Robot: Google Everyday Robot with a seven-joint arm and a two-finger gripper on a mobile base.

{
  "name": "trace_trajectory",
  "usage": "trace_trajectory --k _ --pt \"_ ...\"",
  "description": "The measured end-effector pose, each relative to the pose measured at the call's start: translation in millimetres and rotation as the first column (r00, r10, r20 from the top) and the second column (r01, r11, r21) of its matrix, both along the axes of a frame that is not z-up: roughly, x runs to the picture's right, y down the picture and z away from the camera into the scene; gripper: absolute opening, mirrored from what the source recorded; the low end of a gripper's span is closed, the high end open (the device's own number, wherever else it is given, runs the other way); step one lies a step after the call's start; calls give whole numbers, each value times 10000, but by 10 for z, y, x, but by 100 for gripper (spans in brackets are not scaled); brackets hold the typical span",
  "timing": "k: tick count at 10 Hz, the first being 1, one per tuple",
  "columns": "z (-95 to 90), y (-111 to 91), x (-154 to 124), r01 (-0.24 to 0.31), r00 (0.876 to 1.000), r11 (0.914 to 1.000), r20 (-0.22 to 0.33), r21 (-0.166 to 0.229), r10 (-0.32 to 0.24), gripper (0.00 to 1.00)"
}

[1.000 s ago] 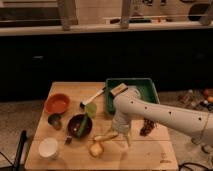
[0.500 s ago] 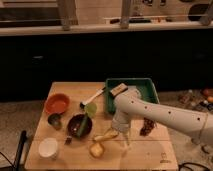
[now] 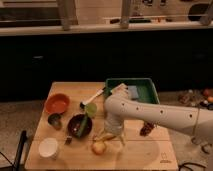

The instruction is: Place apple in metal cup

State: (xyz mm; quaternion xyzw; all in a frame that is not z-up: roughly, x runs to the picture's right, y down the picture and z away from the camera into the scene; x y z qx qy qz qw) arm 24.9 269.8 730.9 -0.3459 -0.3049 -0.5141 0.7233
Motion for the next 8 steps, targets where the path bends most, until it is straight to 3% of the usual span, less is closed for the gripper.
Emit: trace_trajectory --k 5,8 --pt "-32 81 -385 1107 9927 9939 477 -9 -1105 80" --pt "-10 199 -616 1810 9807 9832 796 -233 -1787 80"
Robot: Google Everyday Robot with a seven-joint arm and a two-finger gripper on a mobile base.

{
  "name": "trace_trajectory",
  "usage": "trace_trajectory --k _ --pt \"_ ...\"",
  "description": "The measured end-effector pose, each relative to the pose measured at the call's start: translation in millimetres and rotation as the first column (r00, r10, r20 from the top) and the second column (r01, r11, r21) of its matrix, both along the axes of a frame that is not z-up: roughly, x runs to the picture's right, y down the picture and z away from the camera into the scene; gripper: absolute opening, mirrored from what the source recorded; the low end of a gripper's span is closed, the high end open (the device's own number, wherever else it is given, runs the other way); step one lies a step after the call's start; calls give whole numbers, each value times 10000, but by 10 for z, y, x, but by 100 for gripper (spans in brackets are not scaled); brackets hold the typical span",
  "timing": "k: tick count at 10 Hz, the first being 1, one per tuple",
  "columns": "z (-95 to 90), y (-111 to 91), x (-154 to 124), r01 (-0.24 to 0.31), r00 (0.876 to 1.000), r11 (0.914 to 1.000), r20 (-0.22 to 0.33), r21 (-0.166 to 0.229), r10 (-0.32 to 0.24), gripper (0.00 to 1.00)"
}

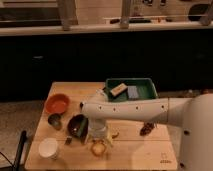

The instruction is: Place apple in metal cup

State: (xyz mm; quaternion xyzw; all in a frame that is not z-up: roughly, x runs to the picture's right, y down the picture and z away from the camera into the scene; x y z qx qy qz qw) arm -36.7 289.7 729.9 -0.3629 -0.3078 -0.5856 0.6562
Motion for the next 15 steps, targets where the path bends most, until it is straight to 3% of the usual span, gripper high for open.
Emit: trace_trajectory --k 3,7,11,15 --pt "57 140 -117 566 9981 9976 273 -398 -555 77" --pt "130 254 -103 710 9969 9949 402 -715 -682 41" --pt "60 189 72 538 9984 9969 205 -576 -527 3" --pt "-82 -18 225 208 9996 9995 -173 -231 -212 0"
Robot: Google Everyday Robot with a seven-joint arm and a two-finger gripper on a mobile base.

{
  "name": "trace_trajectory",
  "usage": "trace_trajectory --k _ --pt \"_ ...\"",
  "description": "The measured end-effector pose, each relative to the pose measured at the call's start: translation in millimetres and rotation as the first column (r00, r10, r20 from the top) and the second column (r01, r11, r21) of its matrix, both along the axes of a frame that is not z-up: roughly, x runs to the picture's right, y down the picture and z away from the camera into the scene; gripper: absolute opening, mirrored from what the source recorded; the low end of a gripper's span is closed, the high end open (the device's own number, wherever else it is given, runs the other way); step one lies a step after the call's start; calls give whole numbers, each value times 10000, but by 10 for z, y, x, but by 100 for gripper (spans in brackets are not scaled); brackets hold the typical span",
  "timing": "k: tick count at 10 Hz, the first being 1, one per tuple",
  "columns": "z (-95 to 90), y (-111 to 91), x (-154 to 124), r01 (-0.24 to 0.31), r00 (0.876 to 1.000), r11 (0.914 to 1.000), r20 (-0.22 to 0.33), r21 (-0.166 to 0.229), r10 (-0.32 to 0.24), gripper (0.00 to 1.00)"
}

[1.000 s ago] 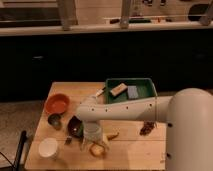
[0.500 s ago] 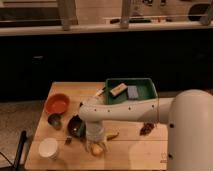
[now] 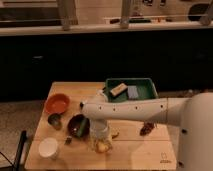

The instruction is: Place apple in metal cup

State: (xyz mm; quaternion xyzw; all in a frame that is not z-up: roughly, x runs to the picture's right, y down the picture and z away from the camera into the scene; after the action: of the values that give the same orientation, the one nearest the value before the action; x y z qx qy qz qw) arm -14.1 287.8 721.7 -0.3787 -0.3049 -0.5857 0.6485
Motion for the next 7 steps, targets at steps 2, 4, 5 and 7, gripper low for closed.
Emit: trace_trajectory --k 2,4,5,7 --pt "-105 -159 61 -412 9990 9989 -139 229 416 0" --pt "-187 -285 99 -791 9966 9960 -189 413 799 0" --pt "-222 -341 94 -928 9954 9945 -183 480 937 0" --pt "-287 -467 113 -1306 9906 9898 -324 573 1326 0"
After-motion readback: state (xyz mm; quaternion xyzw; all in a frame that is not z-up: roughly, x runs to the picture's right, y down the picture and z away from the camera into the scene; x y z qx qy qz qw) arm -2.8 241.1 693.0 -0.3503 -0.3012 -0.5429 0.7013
